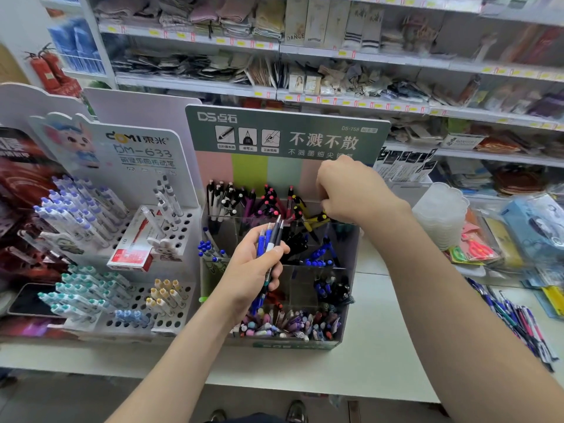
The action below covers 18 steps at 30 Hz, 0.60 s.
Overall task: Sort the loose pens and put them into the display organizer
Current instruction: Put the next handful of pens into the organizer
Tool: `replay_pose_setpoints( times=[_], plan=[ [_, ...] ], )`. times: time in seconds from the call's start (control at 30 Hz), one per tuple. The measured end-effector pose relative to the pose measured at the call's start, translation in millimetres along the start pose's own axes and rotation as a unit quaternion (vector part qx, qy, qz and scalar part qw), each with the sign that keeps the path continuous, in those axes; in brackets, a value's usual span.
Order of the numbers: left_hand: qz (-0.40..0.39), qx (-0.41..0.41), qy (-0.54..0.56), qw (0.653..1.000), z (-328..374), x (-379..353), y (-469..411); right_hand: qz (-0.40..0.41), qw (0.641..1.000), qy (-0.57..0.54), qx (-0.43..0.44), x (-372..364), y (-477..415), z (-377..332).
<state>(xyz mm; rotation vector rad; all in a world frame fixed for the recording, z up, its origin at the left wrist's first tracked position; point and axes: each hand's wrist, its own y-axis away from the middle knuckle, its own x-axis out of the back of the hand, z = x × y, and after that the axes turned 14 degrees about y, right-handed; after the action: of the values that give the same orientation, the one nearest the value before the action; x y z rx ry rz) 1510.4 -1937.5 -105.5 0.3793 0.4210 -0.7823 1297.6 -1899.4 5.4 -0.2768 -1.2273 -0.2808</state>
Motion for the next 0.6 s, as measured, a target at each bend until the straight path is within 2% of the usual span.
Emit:
replay_pose_setpoints(
  times=[0.13, 0.2, 0.27, 0.33, 0.4, 0.43, 0.47, 0.57, 0.6],
  plan=[
    [-0.002, 0.002, -0.005, 1.0, -0.6, 0.2, -1.0, -0.049, 0.997, -0.045, 0.047, -13.5, -4.6, -11.7],
    [-0.001, 0.004, -0.001, 1.0, -0.1, -0.4, -1.5, -0.046, 0.996, -0.064, 0.044, -22.3, -7.8, -12.6],
    [-0.001, 0.003, 0.012, 1.0, 0.3, -0.1, -2.0, 0.003, 0.998, -0.063, 0.023, -28.1, -8.9, -7.9],
    [-0.004, 0.004, 0.026, 1.0, 0.2, 1.8, -2.0, 0.09, 0.995, -0.045, 0.01, -25.9, 0.0, -10.0],
    [-0.023, 0.002, 0.026, 0.999, -0.5, 3.5, -1.3, 0.195, 0.973, -0.123, -0.009, -24.8, 18.6, -23.4],
    [-0.038, 0.002, 0.026, 0.999, -0.5, 3.6, -0.2, 0.216, 0.958, -0.188, -0.031, -21.9, 30.4, -33.9],
    [-0.053, 0.005, 0.027, 0.998, -0.5, 3.8, 1.0, 0.203, 0.945, -0.251, -0.056, -21.1, 40.6, -43.1],
    [-0.093, 0.027, 0.018, 0.995, -1.0, 5.5, 4.5, 0.023, 0.9, -0.417, -0.124, -28.1, 66.3, -62.1],
    [-0.106, 0.035, 0.009, 0.994, -1.7, 7.0, 5.1, -0.015, 0.882, -0.453, -0.132, -34.1, 73.2, -66.1]
  ],
)
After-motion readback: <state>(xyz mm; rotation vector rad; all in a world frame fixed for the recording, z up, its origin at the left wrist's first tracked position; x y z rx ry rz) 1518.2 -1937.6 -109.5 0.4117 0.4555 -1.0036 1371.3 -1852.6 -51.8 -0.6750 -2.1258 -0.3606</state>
